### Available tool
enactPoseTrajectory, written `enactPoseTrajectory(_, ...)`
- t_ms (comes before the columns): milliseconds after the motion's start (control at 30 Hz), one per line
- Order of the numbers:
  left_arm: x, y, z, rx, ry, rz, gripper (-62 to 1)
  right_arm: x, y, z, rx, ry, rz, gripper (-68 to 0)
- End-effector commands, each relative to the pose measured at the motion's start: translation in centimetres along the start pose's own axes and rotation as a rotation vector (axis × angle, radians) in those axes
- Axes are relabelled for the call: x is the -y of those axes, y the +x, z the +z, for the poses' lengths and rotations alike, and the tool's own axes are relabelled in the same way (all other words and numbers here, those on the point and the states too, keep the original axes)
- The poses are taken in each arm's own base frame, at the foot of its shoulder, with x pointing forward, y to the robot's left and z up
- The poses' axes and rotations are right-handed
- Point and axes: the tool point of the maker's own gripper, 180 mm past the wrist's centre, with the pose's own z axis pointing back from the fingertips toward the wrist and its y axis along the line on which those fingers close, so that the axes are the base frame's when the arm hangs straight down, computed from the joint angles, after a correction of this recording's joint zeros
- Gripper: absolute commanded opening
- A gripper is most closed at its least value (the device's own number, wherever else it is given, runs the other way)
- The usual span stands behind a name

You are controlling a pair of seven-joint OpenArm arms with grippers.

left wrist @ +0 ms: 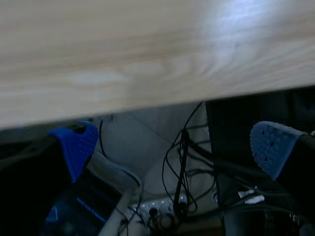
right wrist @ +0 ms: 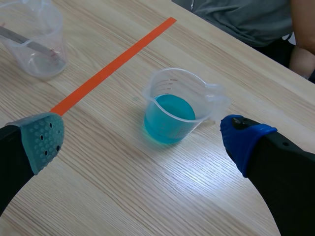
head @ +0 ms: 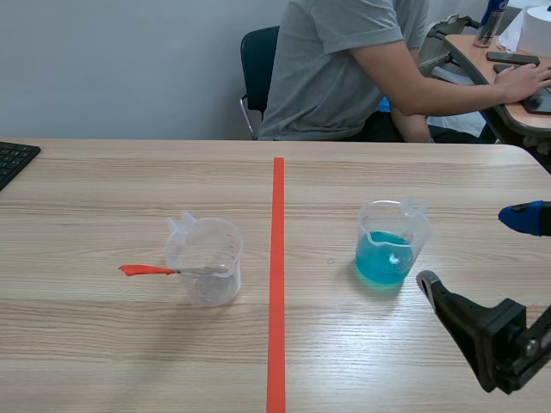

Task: Do the redox reaction experiment.
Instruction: 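Lift the metal plate out of the left beaker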

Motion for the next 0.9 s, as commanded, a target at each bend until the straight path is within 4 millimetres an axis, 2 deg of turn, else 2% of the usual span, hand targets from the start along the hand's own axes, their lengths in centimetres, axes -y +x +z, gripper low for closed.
enactPoseTrajectory(0, 0.5, -0.3, 0.1, 0.009, -0.007, 0.023, 1.4, 0.6, 1.8, -0.4, 0.061, -0.004, 0.029, 0.4)
enactPoseTrajectory(200, 2.5, -3.8, 0.2, -0.068, -0.071, 0.073, 1.4, 0.5, 3.3, -1.1, 0.114, 0.028, 0.106, 0.4)
enactPoseTrajectory(433, 4.5, -6.4, -0.9, -0.126, -0.116, 0.102, 1.4, -1.7, 4.5, -2.6, 0.154, 0.114, 0.160, 0.4)
enactPoseTrajectory(600, 5.5, -7.3, -2.0, -0.148, -0.144, 0.103, 1.4, -4.0, 5.5, -3.8, 0.196, 0.184, 0.173, 0.4)
enactPoseTrajectory(867, 5.5, -7.2, -2.4, -0.146, -0.144, 0.106, 1.4, -8.4, 6.8, -5.3, 0.247, 0.309, 0.230, 0.4)
